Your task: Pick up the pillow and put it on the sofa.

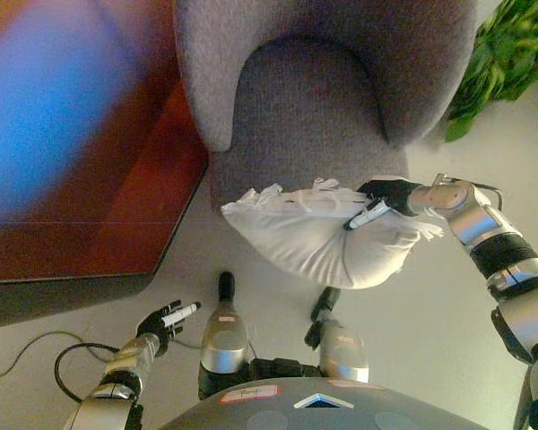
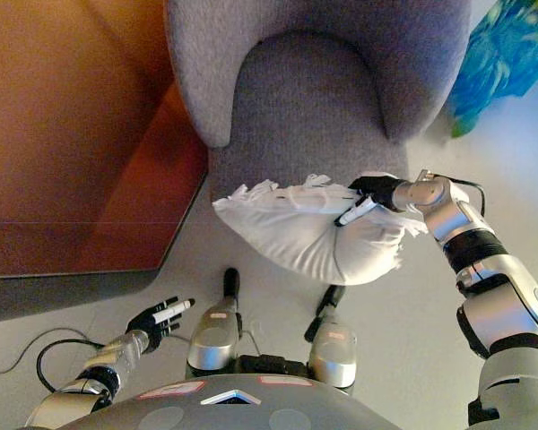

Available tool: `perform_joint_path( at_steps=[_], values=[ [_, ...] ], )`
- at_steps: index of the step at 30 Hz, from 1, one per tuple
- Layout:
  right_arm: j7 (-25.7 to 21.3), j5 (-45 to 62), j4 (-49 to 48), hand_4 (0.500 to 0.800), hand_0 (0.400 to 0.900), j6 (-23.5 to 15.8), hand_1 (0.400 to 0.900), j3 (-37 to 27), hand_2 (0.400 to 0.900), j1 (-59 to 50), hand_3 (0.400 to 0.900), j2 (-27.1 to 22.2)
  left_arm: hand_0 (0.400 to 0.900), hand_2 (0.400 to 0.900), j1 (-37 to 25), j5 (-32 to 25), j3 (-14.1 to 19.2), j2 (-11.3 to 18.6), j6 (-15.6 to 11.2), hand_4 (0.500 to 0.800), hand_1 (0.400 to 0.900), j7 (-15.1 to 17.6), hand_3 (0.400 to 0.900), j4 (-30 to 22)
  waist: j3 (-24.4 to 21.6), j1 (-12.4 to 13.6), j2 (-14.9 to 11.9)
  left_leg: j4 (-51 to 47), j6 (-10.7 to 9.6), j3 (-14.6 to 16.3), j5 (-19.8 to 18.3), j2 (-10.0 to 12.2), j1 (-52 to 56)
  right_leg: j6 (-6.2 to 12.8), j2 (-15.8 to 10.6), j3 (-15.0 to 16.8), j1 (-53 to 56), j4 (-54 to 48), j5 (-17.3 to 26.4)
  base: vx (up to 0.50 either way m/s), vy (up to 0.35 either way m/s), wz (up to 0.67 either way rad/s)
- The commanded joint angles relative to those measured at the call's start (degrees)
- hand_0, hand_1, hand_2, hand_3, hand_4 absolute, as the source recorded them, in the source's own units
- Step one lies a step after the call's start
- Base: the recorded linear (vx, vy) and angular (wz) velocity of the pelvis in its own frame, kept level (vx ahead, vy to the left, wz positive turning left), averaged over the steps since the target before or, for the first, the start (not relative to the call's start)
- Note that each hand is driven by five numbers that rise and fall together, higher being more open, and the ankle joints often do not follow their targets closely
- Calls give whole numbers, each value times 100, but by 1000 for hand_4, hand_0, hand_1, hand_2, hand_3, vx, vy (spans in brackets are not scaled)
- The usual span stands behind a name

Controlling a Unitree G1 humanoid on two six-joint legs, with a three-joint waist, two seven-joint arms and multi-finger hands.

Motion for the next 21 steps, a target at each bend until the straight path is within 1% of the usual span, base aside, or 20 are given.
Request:
perform_joint_path(
  at_steps=[1, 4, 6, 9, 13, 15, 17, 21],
  values=[
    [359, 1808, -559, 500, 400, -38, 400, -842, 400, -484, 400, 93, 900, 900, 358, 483, -415, 285, 71, 800, 900, 67, 900, 589, -839, 266, -4, 32, 99, 211, -100, -20, 67, 487, -415, -91, 370, 333, -416, 191, -23, 10],
    [521, 2327, -430, 500, 400, 94, 400, -1035, 400, -724, 400, 237, 900, 900, 457, 730, -349, 272, 0, 800, 900, 73, 900, 742, -1007, 343, -53, 11, 87, 207, -164, -1, 256, 503, -400, -163, 586, 284, -446, 161, -14, 9],
    [550, 2552, -325, 500, 400, 160, 400, -1104, 400, -891, 400, 294, 900, 900, 493, 817, -336, 265, -38, 800, 900, 63, 900, 806, -1118, 391, -82, -9, 89, 190, -166, -11, 293, 503, -391, -202, 657, 247, -445, 104, 2, 8],
    [644, 2939, 78, 500, 400, 321, 400, -1185, 400, -1314, 400, 298, 900, 900, 506, 867, -374, 243, -73, 800, 900, 99, 900, 892, -1216, 486, -99, -29, 74, 139, -221, -19, 404, 508, -360, -273, 836, 174, -461, 80, 14, 10],
    [714, 3490, 734, 500, 400, 386, 400, -1388, 400, -1816, 400, 282, 900, 900, 523, 933, -412, 230, -89, 800, 900, 130, 900, 1015, -1361, 628, -137, -46, 87, 14, -248, -62, 434, 518, -359, -366, 928, 140, -453, 91, 12, 14],
    [591, 3777, 952, 500, 400, 464, 400, -1467, 400, -2020, 400, 310, 900, 900, 559, 958, -401, 242, -87, 800, 900, 137, 900, 1075, -1420, 686, -140, -46, 87, -21, -269, -73, 464, 520, -350, -403, 982, 114, -446, 129, 13, 15],
    [533, 3899, 1226, 500, 400, 456, 400, -1520, 400, -2161, 400, 303, 900, 900, 589, 992, -376, 248, -91, 800, 900, 136, 900, 1141, -1461, 725, -137, -46, 90, -51, -278, -88, 477, 524, -350, -423, 1010, 103, -442, 129, 16, 12],
    [120, 4083, 1921, 500, 400, 451, 400, -1758, 400, -2397, 400, 217, 900, 900, 710, 1084, -325, 271, -171, 800, 900, 167, 900, 1260, -1491, 837, -92, -46, 102, -114, -283, -127, 447, 534, -359, -480, 1027, 94, -437, 137, 15, 14]
  ],
)
